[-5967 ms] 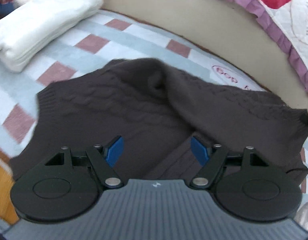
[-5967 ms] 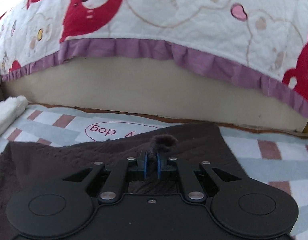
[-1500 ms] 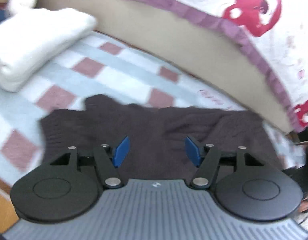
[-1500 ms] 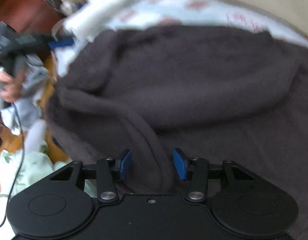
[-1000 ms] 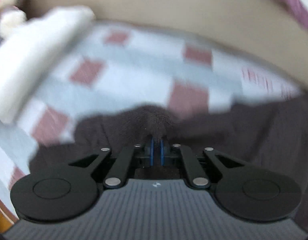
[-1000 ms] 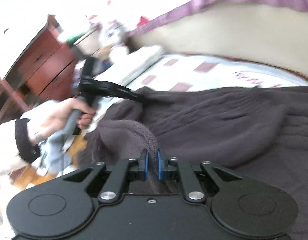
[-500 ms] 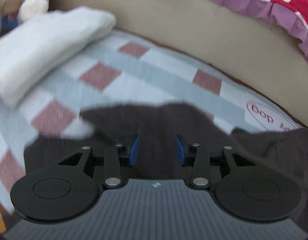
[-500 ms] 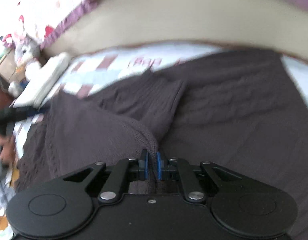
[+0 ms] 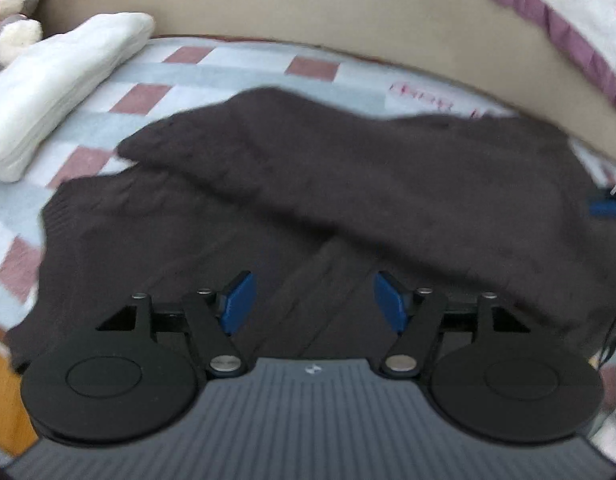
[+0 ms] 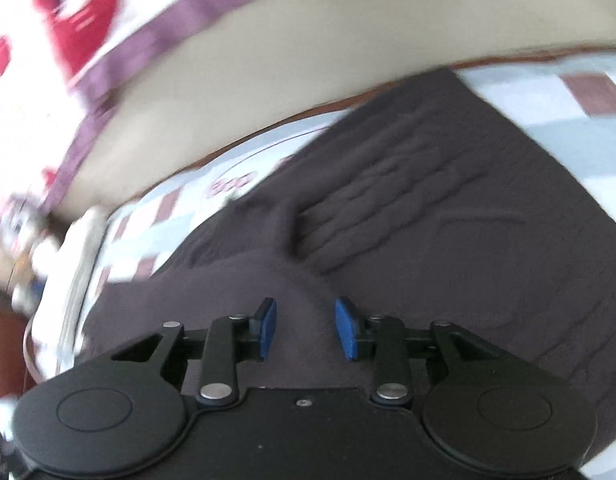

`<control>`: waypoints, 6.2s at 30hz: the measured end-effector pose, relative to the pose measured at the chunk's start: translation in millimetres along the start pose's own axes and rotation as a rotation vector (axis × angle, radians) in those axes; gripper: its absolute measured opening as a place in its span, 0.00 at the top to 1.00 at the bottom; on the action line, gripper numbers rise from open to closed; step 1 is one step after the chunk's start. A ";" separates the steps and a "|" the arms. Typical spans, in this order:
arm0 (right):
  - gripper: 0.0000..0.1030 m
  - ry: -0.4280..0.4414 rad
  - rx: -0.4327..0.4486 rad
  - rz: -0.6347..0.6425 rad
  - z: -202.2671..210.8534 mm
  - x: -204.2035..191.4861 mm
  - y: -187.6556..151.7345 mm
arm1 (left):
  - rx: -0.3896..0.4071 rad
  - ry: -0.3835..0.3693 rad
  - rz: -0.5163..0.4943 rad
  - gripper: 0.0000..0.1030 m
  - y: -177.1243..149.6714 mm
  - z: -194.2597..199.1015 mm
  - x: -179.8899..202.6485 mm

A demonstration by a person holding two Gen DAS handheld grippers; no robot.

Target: Fold clothes

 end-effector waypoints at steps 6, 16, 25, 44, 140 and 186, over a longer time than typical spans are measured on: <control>0.43 0.201 -0.217 0.400 -0.6 -79.4 -50.3 | -0.025 0.016 -0.103 0.33 -27.1 24.1 -1.2; 0.91 -0.001 -0.199 0.876 -12.7 -117.0 -86.3 | 0.036 -0.146 -0.319 0.31 -45.5 59.3 28.4; 0.88 0.072 -0.392 0.882 7.5 -114.9 -68.5 | 0.023 -0.105 -0.658 0.42 -73.2 51.2 61.7; 0.46 0.096 -0.209 0.541 -7.6 -86.5 -28.4 | -0.043 -0.108 -0.395 0.72 -61.5 57.7 26.6; 0.38 0.443 -0.009 1.220 -43.8 -275.2 -269.5 | 0.102 -0.295 0.675 0.96 -37.4 83.8 -113.5; 0.39 0.294 -0.210 0.004 -61.6 -78.8 -30.3 | 0.058 -0.381 -0.163 0.79 4.5 46.1 61.1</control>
Point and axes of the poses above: each gripper's, at about its wrist camera, not at the fingertips, and z roughly against the way its jaws point, x to its right, y to its top, the point moved 1 cm from there along -z, roughly the way its jaws point, and after that the axes turned 12 degrees about x, right-handed, at the moved point
